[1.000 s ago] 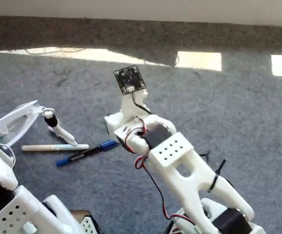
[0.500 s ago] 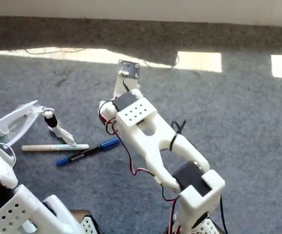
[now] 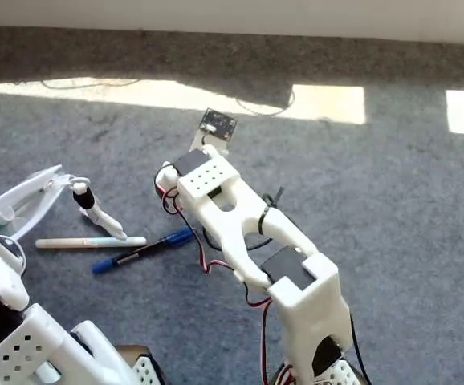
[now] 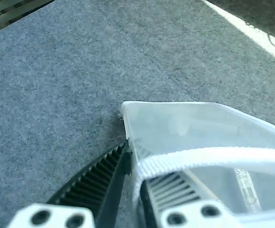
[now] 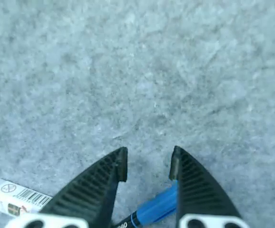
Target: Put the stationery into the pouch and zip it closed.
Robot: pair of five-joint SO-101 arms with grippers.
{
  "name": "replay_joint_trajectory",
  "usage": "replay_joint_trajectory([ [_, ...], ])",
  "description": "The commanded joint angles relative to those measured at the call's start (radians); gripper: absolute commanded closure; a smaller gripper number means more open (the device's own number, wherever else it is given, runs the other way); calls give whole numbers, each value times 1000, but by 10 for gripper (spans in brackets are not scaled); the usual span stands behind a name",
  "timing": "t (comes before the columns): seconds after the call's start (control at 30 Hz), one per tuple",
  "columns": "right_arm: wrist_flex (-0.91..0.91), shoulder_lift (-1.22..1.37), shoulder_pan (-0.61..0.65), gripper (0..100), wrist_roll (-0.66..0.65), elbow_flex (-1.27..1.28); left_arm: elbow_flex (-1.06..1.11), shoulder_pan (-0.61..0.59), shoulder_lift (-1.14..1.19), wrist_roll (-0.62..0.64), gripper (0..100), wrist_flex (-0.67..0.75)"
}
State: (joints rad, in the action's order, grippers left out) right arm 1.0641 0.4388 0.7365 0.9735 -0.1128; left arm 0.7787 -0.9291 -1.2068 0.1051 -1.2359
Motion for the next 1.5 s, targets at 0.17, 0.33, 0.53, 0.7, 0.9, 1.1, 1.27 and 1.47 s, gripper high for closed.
replay_joint_trajectory([
  [0.17, -137, 59, 15, 857, 12, -51, -19, -4, -10, 9, 993, 25],
  [0.33, -133, 59, 27, 857, 15, -48, -18, -4, -10, 9, 993, 23],
  [0.53, 31, 44, 30, 857, 17, -143, -5, -4, -10, 9, 993, 25],
  [0.7, 177, 44, 50, 857, 17, -257, -2, -4, -10, 9, 993, 26],
  [0.9, 239, 44, 120, 857, 15, -272, -2, -4, -10, 9, 993, 25],
  [1.1, 309, 42, 153, 857, 15, -272, -2, -4, -10, 9, 993, 25],
  [1.27, 383, 44, 148, 856, 80, -278, -2, -4, -10, 9, 993, 25],
  [1.47, 383, 50, 154, 856, 91, -271, -2, -4, -10, 9, 993, 23],
])
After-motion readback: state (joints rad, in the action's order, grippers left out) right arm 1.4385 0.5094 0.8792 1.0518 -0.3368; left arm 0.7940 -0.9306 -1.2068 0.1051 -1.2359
